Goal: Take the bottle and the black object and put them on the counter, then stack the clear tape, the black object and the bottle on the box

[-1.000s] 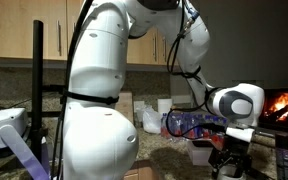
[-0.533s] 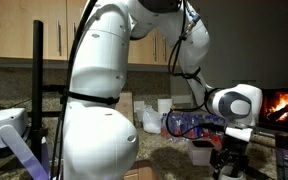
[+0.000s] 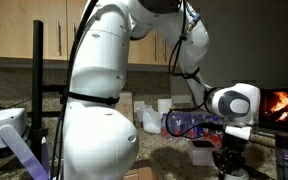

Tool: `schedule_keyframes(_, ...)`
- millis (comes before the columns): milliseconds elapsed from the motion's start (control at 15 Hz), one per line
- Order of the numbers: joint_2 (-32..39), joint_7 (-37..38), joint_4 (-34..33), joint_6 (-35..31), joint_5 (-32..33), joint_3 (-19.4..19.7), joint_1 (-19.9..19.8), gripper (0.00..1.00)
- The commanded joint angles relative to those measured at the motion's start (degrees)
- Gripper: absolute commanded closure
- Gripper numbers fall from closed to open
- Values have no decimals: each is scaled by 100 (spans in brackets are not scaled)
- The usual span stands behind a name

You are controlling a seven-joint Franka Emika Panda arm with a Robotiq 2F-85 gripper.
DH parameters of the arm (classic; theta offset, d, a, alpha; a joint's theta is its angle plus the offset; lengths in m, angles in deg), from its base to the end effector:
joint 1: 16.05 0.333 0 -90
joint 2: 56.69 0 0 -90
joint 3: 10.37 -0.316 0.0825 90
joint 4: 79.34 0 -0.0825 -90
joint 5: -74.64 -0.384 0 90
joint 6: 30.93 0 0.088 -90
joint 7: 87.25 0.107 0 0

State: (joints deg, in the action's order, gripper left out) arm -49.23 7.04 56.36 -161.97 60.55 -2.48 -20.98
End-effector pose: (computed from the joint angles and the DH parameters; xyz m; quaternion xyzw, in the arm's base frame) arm 0.4723 -0.1026 0.2556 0.5142 -0.8481 -0.1271 0.0109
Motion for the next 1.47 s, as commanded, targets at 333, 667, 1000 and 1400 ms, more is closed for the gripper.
schedule_keyframes(333,-1387,211,705,-483,1084,-158,104,92)
schedule_keyframes(667,-2235,228,889,-535,1560,-456,-3,93)
schedule_keyframes(1000,-2148,-142,450,-445,1387,-931,206,92)
schedule_keyframes(1400,-1495,-1040,-323,-337,965,-1213,714,92)
